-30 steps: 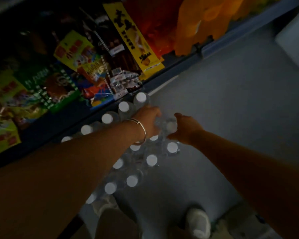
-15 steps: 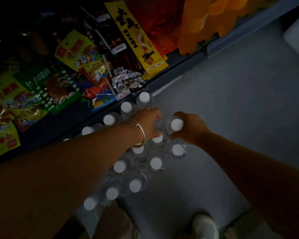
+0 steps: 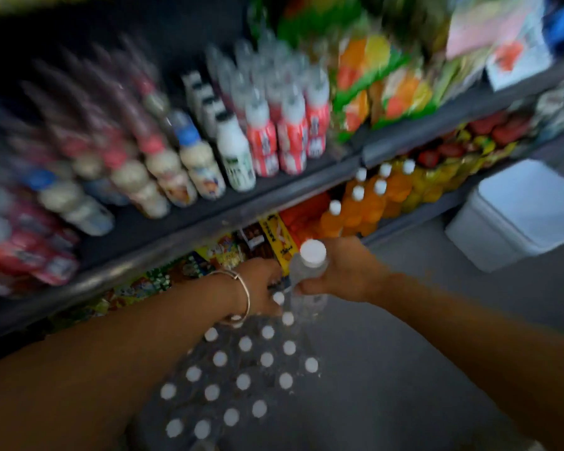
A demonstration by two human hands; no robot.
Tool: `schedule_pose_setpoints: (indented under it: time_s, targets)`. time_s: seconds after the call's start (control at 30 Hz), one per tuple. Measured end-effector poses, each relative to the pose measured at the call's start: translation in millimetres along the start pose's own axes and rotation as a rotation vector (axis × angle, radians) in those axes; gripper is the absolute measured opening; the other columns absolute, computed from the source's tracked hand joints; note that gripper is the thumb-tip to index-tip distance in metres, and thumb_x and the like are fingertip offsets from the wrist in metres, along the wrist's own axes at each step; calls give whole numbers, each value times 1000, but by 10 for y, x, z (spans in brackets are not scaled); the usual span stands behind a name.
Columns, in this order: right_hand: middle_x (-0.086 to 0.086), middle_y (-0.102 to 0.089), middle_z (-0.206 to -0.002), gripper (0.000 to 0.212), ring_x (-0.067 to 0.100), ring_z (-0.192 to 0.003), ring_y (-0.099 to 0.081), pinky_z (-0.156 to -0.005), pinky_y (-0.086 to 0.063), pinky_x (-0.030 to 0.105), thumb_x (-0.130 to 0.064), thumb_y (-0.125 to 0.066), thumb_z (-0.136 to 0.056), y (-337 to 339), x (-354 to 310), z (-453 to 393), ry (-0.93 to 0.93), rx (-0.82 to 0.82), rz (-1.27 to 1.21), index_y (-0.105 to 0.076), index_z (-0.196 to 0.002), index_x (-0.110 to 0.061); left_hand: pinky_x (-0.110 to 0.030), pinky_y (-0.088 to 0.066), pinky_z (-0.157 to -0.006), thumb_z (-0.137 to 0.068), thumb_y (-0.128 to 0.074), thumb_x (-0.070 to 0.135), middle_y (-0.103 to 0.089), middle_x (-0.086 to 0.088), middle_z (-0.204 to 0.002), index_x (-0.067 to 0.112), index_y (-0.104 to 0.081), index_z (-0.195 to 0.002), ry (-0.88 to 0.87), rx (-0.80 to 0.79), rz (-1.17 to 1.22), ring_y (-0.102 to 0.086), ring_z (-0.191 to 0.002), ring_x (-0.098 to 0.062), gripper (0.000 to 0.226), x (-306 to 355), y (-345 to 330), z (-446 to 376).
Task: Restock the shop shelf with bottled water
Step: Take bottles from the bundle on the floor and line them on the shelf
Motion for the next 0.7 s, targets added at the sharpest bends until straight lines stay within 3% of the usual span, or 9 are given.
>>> schedule_pose_setpoints:
  time_s: [0.1, 0.17, 0.23, 0.3, 0.37, 0.43, 0.5, 0.57, 0.7]
  targets:
    - [-7, -62, -96, 32, 7, -91, -57, -69, -45, 8, -20, -78, -74, 620, -952, 243, 119, -28, 12, -64, -102, -13, -26, -43, -85, -79, -72, 13, -61, -7, -112, 3, -56, -118, -53, 36, 74, -57, -110, -21, 44, 325, 754, 622]
    - [2, -68, -107, 35, 14, -97, -62, -85, -51, 23, -23, -76, -77, 1049, -1588, 387, 192, -27, 37, -65, -107, -8, -30, -42, -96, -81, -70, 13, -56, -1, -119, 8, -50, -128, -54, 58, 72, -52, -114, -18, 51, 525, 1281, 1080]
    - [4, -67, -112, 37, 14, -100, -61, -91, -50, 30, -27, -75, -78, 1461, -2218, 547, 242, -16, 79, -65, -109, -10, -31, -41, -100, -81, -71, 20, -54, -5, -128, 8, -49, -130, -20, 94, 40, -51, -120, -22, 55, 632, 1788, 1509]
    - [1, -69, -105, 32, 10, -93, -62, -82, -51, 23, -29, -75, -77, 1849, -2859, 732, 321, 3, 93, -66, -103, -13, -30, -45, -98, -80, -72, 24, -58, -1, -114, 12, -53, -126, 36, 127, 5, -56, -114, -21, 52, 684, 2281, 1951]
    - [-11, -65, -80, 19, -5, -67, -56, -58, -43, 6, -29, -76, -75, 2218, -3465, 941, 380, 46, 88, -64, -87, -19, -36, -50, -93, -77, -75, 20, -63, -2, -105, 12, -54, -124, 23, 163, 60, -60, -110, -25, 52, 813, 2749, 2406]
    - [-8, -60, -64, 19, -3, -53, -52, -48, -40, 10, -30, -77, -73, 2554, -4002, 1130, 410, 102, 48, -67, -77, -14, -30, -51, -86, -77, -74, 16, -63, -9, -116, 6, -51, -126, 6, 223, 56, -59, -111, -28, 55, 950, 3203, 2862]
    - [0, -59, -63, 31, 8, -53, -52, -45, -39, 19, -32, -75, -72, 2834, -4518, 1292, 447, 137, 21, -70, -82, -3, -31, -50, -90, -77, -74, 16, -61, -10, -123, 5, -52, -126, -21, 286, 37, -58, -113, -27, 55, 1075, 3630, 3288]
    - [-1, -52, -53, 35, 7, -41, -44, -38, -31, 15, -32, -72, -74, 3088, -5039, 1457, 494, 157, 3, -69, -85, 1, -35, -50, -95, -77, -72, 8, -62, -14, -123, 2, -54, -125, -59, 333, 100, -60, -111, -25, 51, 1176, 4014, 3696]
    - [-10, -42, -34, 28, 2, -27, -37, -33, -25, 12, -31, -69, -80, 3582, -6051, 1738, 581, 201, -29, -53, -67, -11, -28, -52, -86, -72, -77, 10, -66, -6, -112, 5, -58, -117, -108, 471, 162, -63, -92, -16, 49, 1296, 4800, 4554]
Point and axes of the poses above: each hand's wrist, its own z-axis away from the middle knuckle, its own y-axis out of the back of the hand, x = y × z, the point moved 10 cm from there along -z, towards the middle knuckle
